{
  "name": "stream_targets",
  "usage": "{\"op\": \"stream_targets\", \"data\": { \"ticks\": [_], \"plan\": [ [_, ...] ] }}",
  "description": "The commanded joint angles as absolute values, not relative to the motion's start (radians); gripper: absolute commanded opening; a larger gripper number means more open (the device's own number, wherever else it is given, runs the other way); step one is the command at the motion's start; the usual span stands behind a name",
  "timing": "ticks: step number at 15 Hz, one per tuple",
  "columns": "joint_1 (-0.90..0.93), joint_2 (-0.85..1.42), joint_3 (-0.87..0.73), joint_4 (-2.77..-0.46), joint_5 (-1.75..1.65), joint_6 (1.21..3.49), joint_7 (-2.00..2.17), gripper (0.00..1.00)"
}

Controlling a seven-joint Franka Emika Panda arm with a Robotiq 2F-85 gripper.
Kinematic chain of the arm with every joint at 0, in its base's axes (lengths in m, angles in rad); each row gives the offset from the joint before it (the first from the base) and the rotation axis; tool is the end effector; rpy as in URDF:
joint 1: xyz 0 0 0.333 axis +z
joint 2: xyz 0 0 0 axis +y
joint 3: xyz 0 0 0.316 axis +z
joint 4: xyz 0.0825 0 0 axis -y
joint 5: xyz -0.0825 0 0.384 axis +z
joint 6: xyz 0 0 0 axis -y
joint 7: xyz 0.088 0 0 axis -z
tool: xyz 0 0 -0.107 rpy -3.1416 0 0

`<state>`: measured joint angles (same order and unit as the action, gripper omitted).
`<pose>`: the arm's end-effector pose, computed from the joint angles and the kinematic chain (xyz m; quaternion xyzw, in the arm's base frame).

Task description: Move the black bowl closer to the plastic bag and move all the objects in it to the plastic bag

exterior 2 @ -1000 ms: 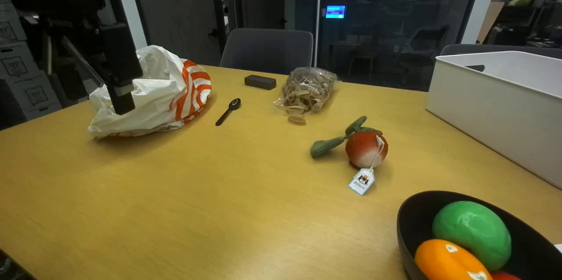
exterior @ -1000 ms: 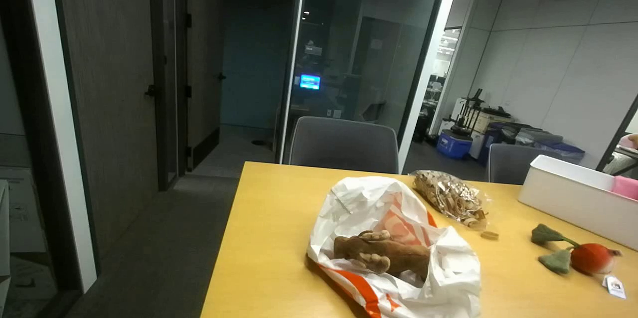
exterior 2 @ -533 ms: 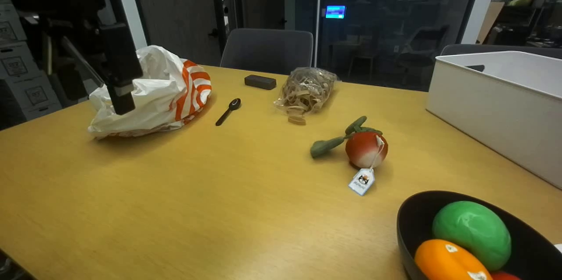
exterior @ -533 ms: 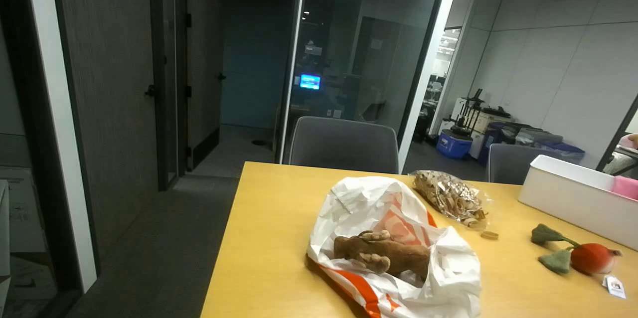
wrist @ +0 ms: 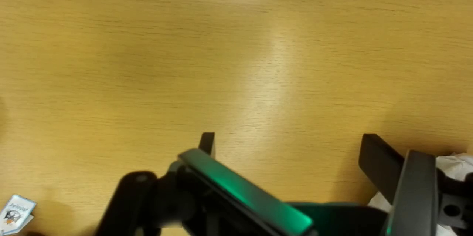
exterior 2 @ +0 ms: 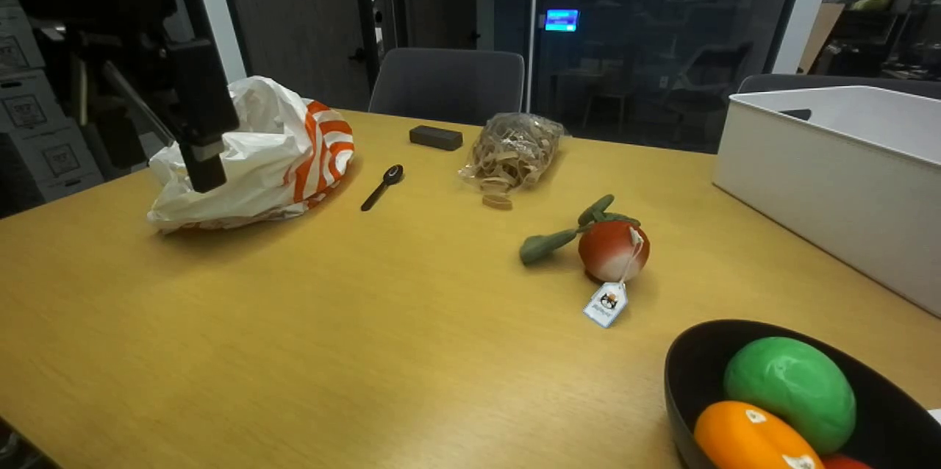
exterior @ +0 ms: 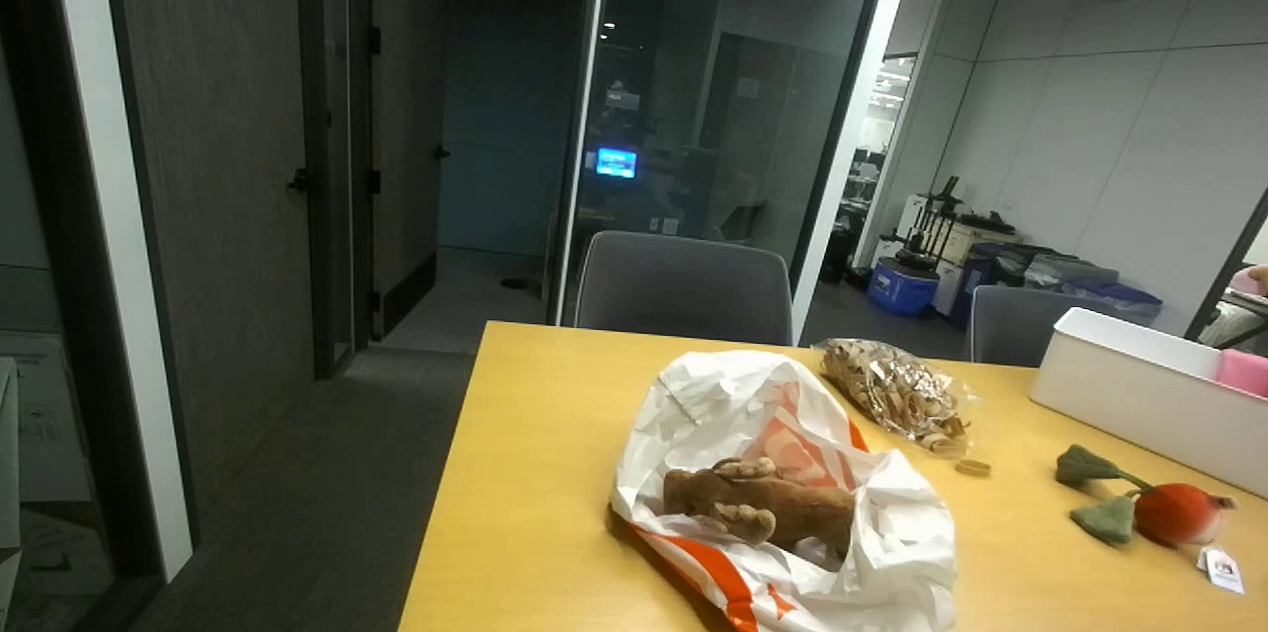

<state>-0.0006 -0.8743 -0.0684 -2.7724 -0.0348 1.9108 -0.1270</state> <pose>0.2895 -0.0214 0.4472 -0.9988 -0.0468 -0.0067 0.0092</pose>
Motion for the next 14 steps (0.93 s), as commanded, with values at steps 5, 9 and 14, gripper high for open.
{"op": "stream_targets", "data": {
  "ticks": [5, 9, 14],
  "plan": [
    [-0.002, -0.865, -0.057, -2.767, -0.044, 1.913, -0.124, 1.00],
    [-0.079, -0.688, -0.033, -2.697, -0.093, 1.989, 0.015, 1.00],
    [-0.225, -0.456, -0.073, -2.629, -0.193, 2.127, 0.158, 1.00]
  ]
}}
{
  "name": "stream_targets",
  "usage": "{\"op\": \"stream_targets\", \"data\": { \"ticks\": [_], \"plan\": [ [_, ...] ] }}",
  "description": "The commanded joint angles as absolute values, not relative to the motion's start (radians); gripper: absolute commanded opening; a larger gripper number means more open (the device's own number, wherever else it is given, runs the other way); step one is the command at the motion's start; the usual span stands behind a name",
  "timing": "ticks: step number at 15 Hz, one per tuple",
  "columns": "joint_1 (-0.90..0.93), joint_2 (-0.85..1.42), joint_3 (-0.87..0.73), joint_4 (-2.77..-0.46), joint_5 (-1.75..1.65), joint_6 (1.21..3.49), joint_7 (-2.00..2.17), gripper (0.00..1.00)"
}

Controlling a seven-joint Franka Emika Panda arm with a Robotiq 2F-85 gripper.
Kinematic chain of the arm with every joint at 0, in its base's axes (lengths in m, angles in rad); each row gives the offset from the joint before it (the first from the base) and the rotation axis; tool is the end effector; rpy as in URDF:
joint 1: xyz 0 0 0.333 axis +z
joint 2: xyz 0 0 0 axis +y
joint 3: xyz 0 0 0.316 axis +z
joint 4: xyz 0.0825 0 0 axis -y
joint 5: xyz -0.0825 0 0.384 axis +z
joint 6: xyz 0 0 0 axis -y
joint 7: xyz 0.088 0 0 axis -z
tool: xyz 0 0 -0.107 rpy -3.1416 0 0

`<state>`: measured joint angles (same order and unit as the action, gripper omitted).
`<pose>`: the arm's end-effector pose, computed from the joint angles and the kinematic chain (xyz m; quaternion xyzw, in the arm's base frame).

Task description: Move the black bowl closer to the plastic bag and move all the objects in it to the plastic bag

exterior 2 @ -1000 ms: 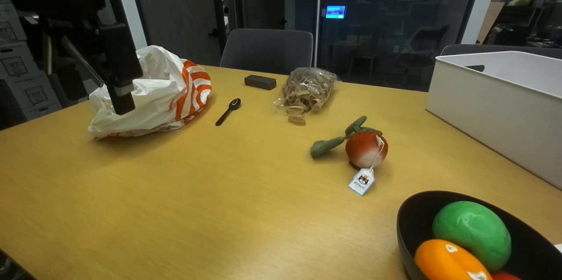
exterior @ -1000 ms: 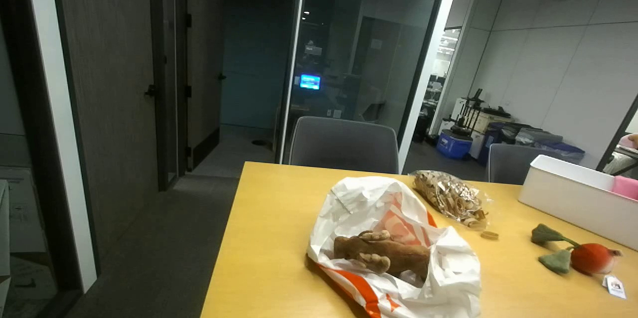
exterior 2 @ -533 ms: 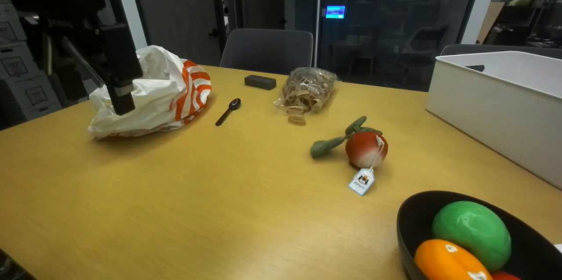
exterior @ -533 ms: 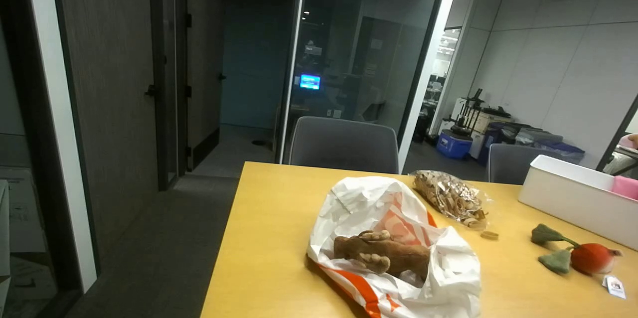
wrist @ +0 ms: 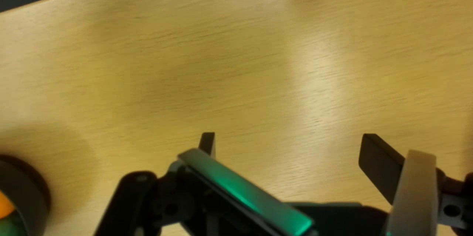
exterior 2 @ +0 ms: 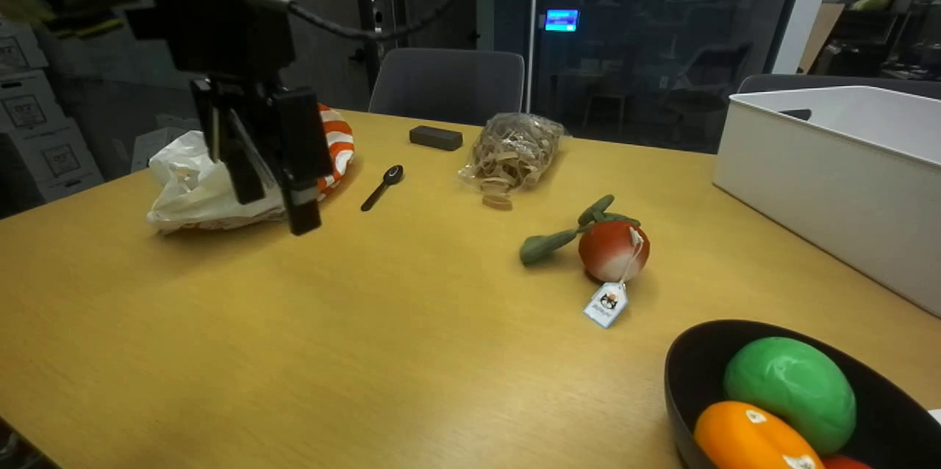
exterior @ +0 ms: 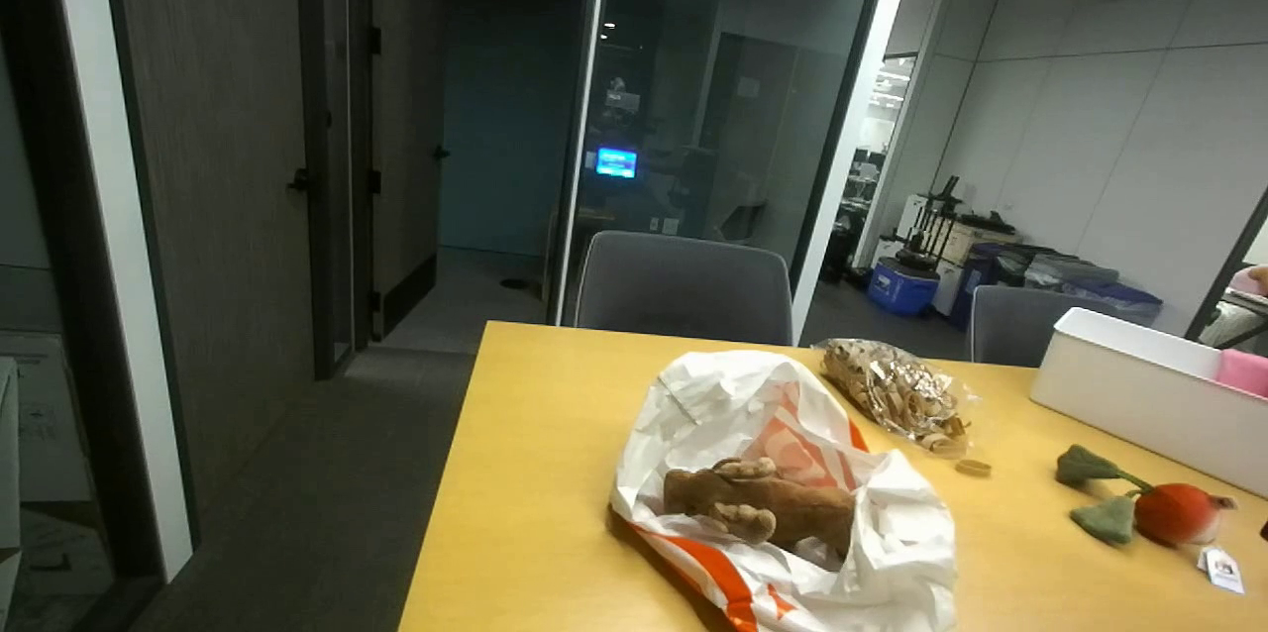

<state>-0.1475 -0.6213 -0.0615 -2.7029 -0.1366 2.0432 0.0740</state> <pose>0.3339 -0.0774 0.4117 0.9936 -0.1028 -0.0216 0.0410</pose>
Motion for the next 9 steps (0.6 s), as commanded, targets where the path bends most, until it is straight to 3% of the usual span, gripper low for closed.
{"op": "stream_targets", "data": {
  "ticks": [1, 9],
  "plan": [
    [-0.253, -0.411, -0.079, -2.611, -0.212, 2.158, 0.191, 1.00],
    [-0.376, -0.061, -0.195, -2.428, -0.290, 2.388, 0.444, 1.00]
  ]
}}
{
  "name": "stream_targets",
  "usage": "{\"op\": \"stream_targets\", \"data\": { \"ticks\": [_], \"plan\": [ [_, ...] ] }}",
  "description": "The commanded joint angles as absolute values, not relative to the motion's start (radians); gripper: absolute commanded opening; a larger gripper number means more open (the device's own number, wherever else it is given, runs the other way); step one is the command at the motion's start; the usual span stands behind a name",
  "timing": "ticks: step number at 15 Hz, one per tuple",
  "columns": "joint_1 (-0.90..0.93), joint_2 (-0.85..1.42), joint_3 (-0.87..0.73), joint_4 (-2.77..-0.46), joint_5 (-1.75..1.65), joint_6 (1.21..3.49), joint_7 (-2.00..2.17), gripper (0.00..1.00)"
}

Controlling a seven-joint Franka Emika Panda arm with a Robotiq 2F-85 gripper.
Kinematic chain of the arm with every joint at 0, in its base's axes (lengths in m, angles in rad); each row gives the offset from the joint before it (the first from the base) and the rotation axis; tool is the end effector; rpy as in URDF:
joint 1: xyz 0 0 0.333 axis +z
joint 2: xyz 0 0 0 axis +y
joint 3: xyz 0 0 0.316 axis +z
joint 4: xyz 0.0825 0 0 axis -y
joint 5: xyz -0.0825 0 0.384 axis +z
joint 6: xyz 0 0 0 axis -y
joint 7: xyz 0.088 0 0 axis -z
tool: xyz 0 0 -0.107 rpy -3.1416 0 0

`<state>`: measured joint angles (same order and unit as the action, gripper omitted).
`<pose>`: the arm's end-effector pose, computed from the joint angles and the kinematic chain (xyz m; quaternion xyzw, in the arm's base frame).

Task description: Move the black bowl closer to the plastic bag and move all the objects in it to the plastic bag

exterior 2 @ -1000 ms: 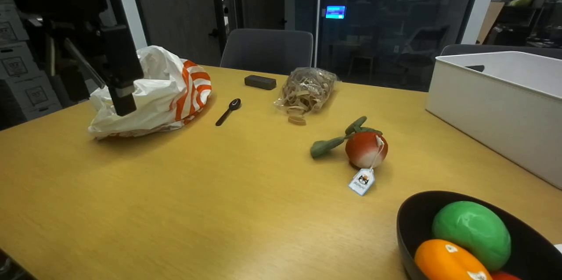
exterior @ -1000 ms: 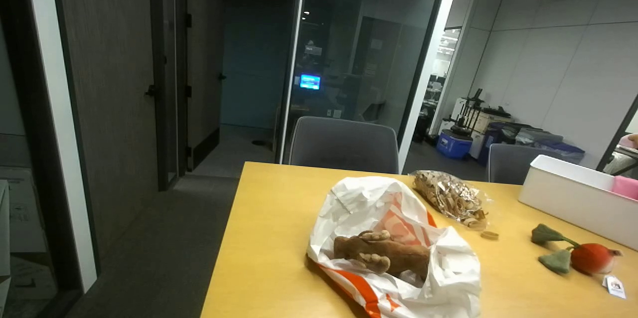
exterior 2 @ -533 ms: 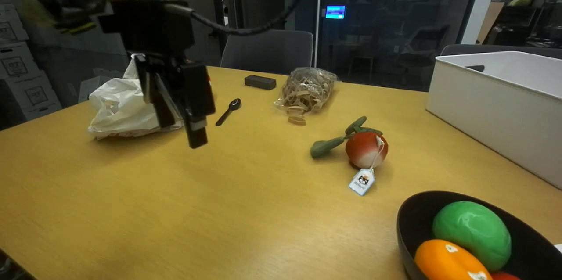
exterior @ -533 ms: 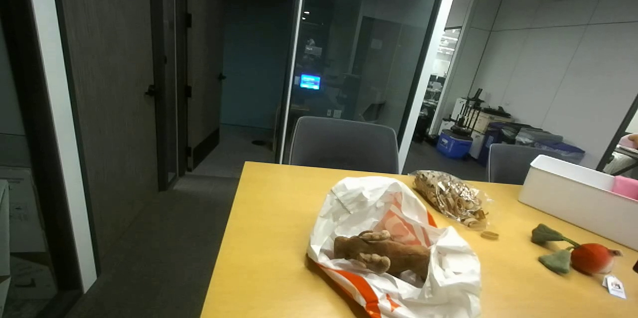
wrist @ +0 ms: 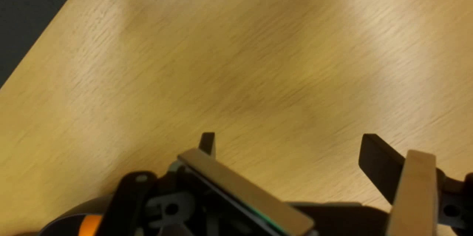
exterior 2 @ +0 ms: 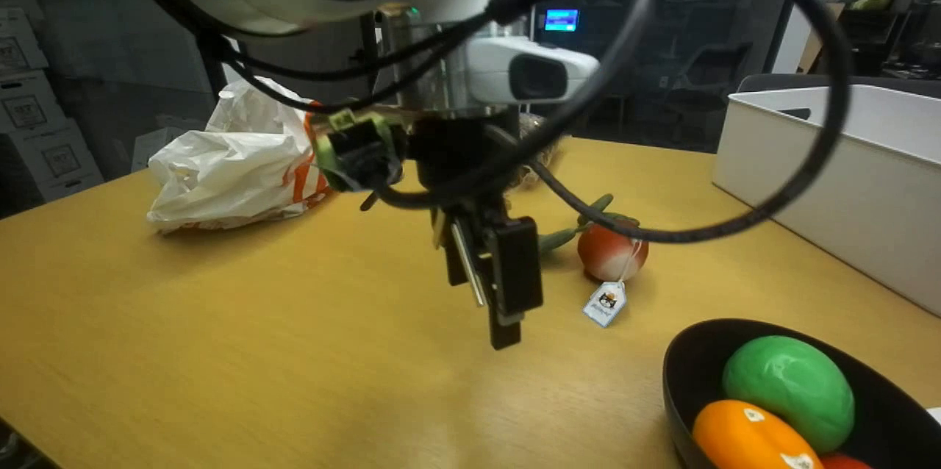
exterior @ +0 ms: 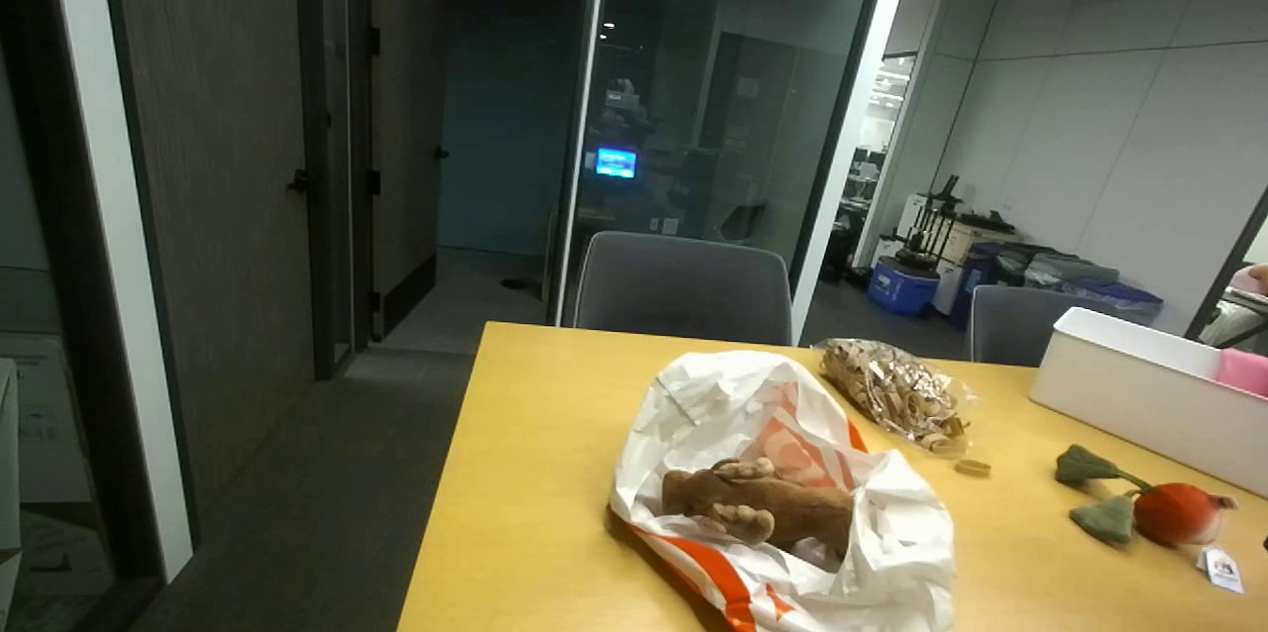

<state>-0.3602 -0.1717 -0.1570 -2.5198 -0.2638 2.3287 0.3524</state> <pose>0.3852 -0.2233 0.3386 0.9390 -0.3339 -0.0160 0.0803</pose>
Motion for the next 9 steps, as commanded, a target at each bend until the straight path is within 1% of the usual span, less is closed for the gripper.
{"op": "stream_targets", "data": {
  "ticks": [1, 6, 9],
  "plan": [
    [-0.386, -0.030, -0.214, -2.408, -0.321, 2.438, 0.489, 1.00],
    [-0.380, 0.066, -0.311, -2.316, -0.411, 2.531, 0.674, 1.00],
    [-0.365, 0.097, -0.348, -2.312, -0.457, 2.617, 0.720, 1.00]
  ]
}}
